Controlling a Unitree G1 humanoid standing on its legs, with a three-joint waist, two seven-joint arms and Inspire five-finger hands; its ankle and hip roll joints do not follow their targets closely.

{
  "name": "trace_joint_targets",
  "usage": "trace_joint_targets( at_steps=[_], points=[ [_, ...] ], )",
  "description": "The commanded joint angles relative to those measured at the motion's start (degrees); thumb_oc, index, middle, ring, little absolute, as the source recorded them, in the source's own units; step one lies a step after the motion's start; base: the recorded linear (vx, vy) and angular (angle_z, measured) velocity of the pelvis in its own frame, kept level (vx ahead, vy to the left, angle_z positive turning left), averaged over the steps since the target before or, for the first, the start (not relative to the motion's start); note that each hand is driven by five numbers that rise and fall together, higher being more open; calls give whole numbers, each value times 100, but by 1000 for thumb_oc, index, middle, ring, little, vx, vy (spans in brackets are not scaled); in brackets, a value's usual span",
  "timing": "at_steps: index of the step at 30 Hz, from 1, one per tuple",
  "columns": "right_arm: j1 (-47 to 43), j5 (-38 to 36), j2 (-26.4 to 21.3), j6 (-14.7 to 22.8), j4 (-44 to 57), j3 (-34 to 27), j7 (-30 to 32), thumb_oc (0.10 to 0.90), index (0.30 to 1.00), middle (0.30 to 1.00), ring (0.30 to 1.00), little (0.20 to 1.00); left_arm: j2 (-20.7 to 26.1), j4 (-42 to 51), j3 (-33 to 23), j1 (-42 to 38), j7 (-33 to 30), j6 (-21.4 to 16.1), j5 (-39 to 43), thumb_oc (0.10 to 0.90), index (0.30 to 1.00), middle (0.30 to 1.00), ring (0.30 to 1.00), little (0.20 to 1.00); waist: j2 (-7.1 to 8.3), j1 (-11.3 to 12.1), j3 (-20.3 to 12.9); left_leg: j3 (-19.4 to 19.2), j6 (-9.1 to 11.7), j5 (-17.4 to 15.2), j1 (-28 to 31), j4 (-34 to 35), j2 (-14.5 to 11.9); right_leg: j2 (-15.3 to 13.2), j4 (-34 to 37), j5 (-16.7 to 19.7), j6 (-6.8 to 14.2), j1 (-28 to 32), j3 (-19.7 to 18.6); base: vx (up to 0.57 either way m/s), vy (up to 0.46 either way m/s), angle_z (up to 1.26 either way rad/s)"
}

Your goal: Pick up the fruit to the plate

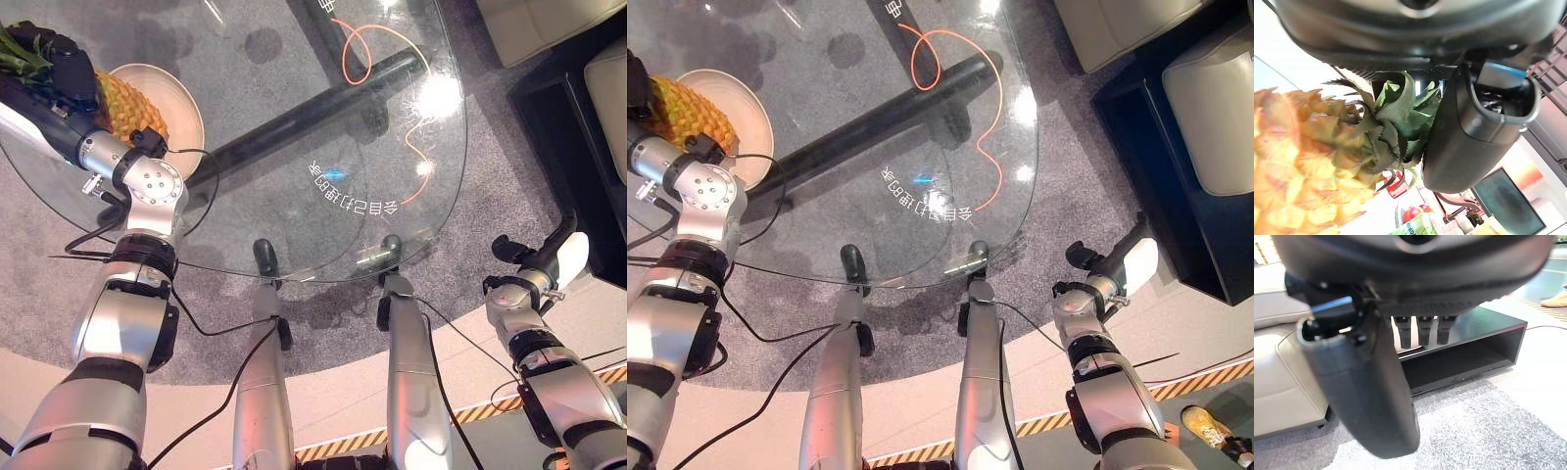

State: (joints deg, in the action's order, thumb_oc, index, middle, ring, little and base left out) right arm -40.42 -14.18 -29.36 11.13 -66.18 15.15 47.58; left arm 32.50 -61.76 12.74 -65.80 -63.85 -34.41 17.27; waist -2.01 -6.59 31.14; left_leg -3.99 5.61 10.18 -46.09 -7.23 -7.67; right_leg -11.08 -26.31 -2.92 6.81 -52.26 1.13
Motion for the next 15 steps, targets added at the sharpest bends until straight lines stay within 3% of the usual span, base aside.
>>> trace_joint_targets(
  at_steps=[1,12,13,14,15],
  points=[
    [-61,-207,-189,76,-198,-172,302,800,900,900,900,900,787,-101,-43,-790,-87,-487,61,100,300,300,300,200,261,107,-135,69,-56,-819,-125,-914,103,202,612,268,-165,298,238,0,0,0],
    [-74,-204,-195,82,-214,-151,306,800,900,900,900,900,787,-158,55,-916,-69,-578,109,100,300,300,300,200,303,83,-135,64,-66,-907,-167,-967,105,208,642,255,-147,263,217,0,0,0],
    [-102,-199,-195,93,-216,-158,306,800,900,900,900,900,787,-159,57,-955,-73,-597,120,265,441,441,441,365,304,81,-135,61,-74,-848,-218,-945,111,210,668,317,-150,213,213,0,0,0],
    [-73,-195,-187,103,-219,-154,306,800,900,900,900,900,776,-162,62,-932,-72,-602,121,306,476,476,476,406,306,82,-135,64,-67,-904,-170,-961,109,211,644,261,-144,258,215,0,0,0],
    [-70,-182,-181,112,-201,-138,314,800,900,900,900,900,787,-157,69,-946,-71,-612,142,405,561,561,561,505,306,82,-135,61,-68,-898,-163,-951,110,212,652,268,-141,264,212,0,0,0]
  ],
)
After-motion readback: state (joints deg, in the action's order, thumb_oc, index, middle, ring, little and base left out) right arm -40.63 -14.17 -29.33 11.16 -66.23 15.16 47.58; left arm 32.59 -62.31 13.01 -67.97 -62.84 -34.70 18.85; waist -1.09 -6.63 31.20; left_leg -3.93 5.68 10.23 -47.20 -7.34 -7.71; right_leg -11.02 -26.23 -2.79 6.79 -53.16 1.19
